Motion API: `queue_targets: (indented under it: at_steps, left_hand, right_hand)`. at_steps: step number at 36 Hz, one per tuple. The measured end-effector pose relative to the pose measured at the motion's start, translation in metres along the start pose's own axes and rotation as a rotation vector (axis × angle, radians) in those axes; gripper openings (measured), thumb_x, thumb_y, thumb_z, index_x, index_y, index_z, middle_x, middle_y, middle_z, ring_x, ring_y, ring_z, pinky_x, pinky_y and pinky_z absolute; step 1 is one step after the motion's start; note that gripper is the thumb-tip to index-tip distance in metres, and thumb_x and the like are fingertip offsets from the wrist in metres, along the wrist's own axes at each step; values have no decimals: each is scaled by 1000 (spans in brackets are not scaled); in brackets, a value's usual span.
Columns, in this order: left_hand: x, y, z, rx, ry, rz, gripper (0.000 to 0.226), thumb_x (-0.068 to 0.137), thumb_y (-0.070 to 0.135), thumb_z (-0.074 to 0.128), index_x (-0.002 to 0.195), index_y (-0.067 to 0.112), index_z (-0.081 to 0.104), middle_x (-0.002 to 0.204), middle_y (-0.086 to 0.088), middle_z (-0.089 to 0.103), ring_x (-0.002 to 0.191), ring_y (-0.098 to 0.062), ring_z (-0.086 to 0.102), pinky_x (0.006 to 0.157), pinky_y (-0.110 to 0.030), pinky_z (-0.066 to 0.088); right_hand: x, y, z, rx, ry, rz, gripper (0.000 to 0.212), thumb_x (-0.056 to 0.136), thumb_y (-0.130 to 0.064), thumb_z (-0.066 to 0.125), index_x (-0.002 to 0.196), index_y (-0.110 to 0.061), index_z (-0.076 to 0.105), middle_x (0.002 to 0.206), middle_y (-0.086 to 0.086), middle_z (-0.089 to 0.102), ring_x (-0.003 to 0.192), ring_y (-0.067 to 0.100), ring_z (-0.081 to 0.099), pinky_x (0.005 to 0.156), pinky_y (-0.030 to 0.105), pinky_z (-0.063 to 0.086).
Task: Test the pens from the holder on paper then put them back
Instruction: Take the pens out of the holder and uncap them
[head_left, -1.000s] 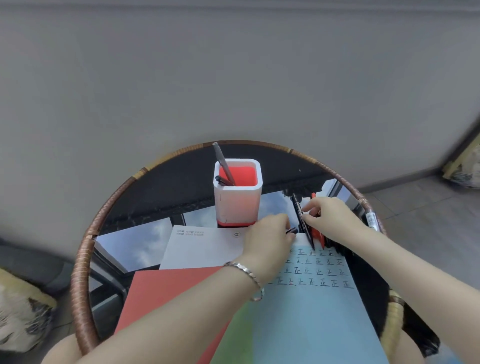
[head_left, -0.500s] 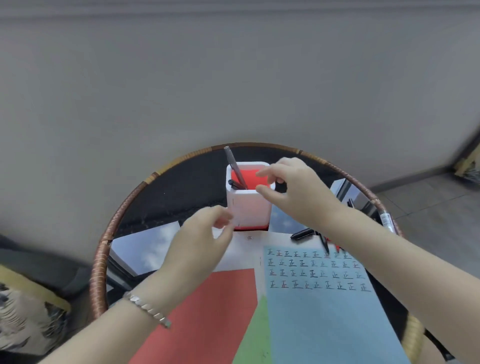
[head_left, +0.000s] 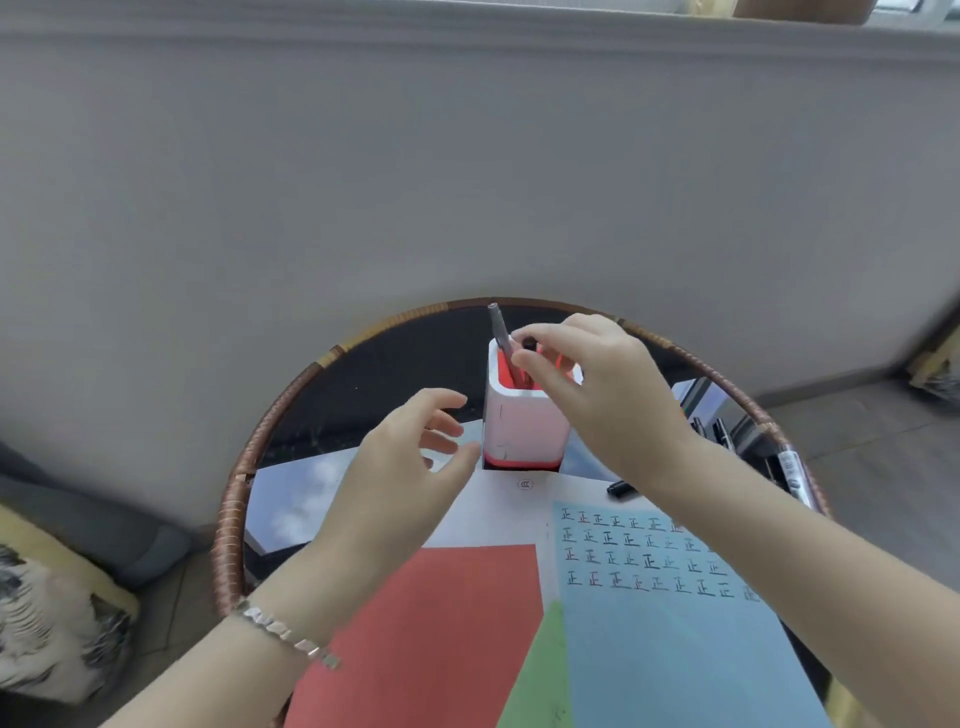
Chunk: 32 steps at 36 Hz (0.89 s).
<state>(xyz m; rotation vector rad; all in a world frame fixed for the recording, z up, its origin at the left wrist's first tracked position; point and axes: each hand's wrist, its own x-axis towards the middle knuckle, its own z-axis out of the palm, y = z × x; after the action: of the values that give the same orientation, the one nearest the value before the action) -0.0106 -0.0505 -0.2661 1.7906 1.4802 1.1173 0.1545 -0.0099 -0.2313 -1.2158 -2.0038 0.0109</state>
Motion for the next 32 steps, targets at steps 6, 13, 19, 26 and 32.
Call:
queue_targets:
  at_steps: [6, 13, 19, 26, 32]
  left_hand:
    - [-1, 31, 19, -133, -32, 199, 36, 80, 11, 63, 101, 39, 56, 80, 1, 59, 76, -10, 59, 67, -15, 49]
    - [-2, 44, 35, -171, -69, 279, 26, 78, 1, 64, 85, 26, 62, 80, 7, 66, 76, -5, 62, 66, -12, 48]
    - [-12, 47, 37, -463, -190, 130, 8, 79, 18, 60, 84, 12, 59, 74, -14, 61, 65, -27, 57, 60, -34, 49]
    - [-15, 38, 39, -550, -533, -103, 12, 91, 8, 51, 91, 15, 61, 73, 1, 69, 60, -13, 57, 59, -26, 48]
    - [-9, 22, 39, -627, -603, -301, 39, 89, 8, 57, 117, 34, 53, 84, -5, 72, 63, -13, 57, 64, -26, 50]
  right_hand:
    - [-31, -17, -29, 37, 27, -247, 24, 88, -21, 54, 103, -10, 69, 80, -9, 54, 81, 1, 38, 79, 16, 37]
    - [-59, -8, -35, 178, -45, -72, 33, 82, -31, 58, 114, -22, 60, 85, -15, 56, 83, 3, 48, 79, 12, 37]
    - [-71, 3, -37, 582, -175, 482, 24, 85, -49, 49, 100, -32, 58, 75, -12, 66, 70, -1, 60, 67, 19, 48]
    - [-74, 16, -27, 1016, -226, 969, 40, 80, -42, 57, 98, -6, 58, 56, -4, 53, 51, 11, 44, 58, 24, 40]
    - [-81, 17, -18, 1020, -69, 932, 14, 88, -22, 56, 79, -12, 59, 65, -4, 58, 56, 8, 54, 62, 24, 44]
